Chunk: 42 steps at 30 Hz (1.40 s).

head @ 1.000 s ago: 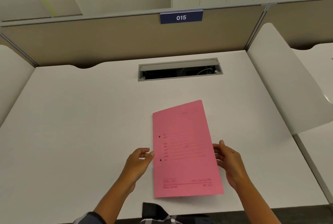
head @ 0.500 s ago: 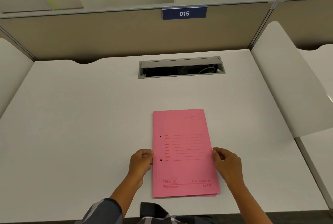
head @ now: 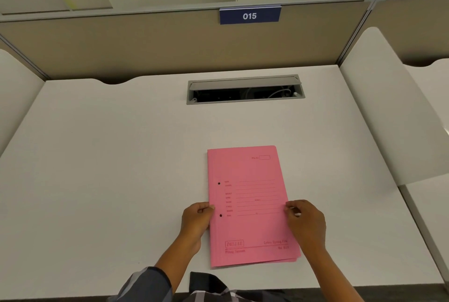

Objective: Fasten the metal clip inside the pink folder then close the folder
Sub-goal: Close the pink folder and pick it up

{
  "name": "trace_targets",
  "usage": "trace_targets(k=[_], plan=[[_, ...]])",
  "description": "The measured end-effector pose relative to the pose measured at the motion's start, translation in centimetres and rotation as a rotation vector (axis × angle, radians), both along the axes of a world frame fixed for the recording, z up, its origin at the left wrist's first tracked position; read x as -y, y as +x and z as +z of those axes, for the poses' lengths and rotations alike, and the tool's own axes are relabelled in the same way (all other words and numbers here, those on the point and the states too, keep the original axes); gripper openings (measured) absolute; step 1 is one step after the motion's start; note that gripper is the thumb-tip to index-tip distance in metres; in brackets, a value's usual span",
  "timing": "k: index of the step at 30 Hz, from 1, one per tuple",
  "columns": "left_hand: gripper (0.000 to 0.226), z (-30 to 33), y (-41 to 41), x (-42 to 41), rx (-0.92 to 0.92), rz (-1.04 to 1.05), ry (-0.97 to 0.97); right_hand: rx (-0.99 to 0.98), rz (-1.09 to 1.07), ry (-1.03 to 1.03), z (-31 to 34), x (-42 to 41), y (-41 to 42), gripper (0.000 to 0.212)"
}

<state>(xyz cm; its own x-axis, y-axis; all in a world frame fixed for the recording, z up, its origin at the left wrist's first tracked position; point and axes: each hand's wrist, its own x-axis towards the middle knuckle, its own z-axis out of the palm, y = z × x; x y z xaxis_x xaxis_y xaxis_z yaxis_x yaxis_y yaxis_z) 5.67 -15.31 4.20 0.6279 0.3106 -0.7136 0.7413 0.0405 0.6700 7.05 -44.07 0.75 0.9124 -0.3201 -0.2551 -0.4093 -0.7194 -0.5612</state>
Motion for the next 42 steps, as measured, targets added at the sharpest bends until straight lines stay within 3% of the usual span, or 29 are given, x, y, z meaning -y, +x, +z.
trace_targets(k=[7,10,15,22,32,42], plan=[[0.013,-0.2,0.0,0.7,0.024,0.049,-0.001,0.030,-0.011,0.017,0.1,-0.2,-0.3,0.012],[0.003,-0.2,-0.1,0.9,0.003,0.035,-0.012,0.034,-0.004,0.003,0.3,-0.4,-0.4,0.012],[0.016,-0.3,-0.2,1.1,-0.050,-0.008,-0.018,0.028,-0.005,0.012,0.4,-0.7,-0.4,0.013],[0.017,0.1,-0.5,1.2,-0.073,0.034,-0.099,-0.018,-0.070,0.163,1.5,-1.6,-0.7,0.045],[0.019,2.2,0.1,-1.6,-0.032,0.064,-0.165,-0.035,-0.247,0.451,4.8,-3.2,-1.3,0.031],[0.028,7.3,3.4,-7.9,0.170,0.087,-0.157,0.065,-0.250,0.646,9.9,-9.2,3.1,0.035]])
